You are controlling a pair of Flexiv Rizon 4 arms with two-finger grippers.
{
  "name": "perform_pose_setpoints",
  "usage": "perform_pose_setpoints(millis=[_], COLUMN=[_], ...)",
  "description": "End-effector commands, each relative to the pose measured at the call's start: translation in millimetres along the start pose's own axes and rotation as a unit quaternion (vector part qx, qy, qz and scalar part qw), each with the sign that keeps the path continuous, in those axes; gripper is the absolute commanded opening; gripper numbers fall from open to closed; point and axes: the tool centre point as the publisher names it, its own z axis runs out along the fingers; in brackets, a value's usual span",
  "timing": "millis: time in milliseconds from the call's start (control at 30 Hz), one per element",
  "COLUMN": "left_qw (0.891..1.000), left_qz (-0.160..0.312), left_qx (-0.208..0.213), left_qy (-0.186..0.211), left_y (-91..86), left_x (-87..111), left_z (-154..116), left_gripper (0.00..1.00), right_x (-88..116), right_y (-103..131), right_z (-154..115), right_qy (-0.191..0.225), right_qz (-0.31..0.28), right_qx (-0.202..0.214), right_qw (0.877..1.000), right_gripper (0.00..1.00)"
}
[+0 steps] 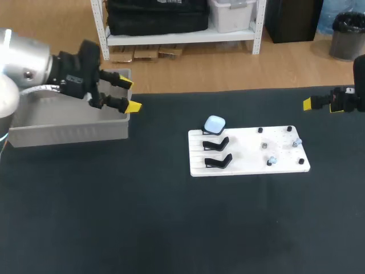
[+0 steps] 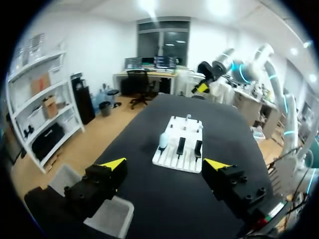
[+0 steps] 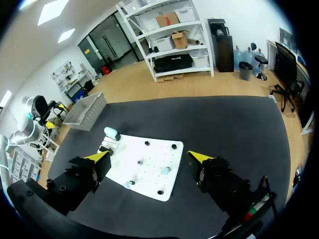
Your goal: Pick up each earbud case from the left stands, insert the matching earbuds, close the lid, and place the case in the box.
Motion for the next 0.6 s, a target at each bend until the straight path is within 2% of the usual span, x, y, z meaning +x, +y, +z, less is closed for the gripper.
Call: perform_pose_setpoints(millis=[33, 600], left_qw=[0.998, 0.992], left_qz=[0.014, 0.051], left_qx=[0.068, 0.115], left_qy=[0.008, 0.008], left_y=[11.1, 9.6], left_x=[-5.1, -1.5], left_z=[26.7, 96.7], left_gripper=[1.0, 1.0], right_x=[-0.1, -0.1], right_y=[0.7, 0.7], right_z=[-0.4, -0.4], right_qy=[0.001, 0.001], right_qz=[0.0, 0.0], right_qx=[0.002, 0.002], right_qw=[1.0, 1.0], right_gripper=[1.0, 1.0])
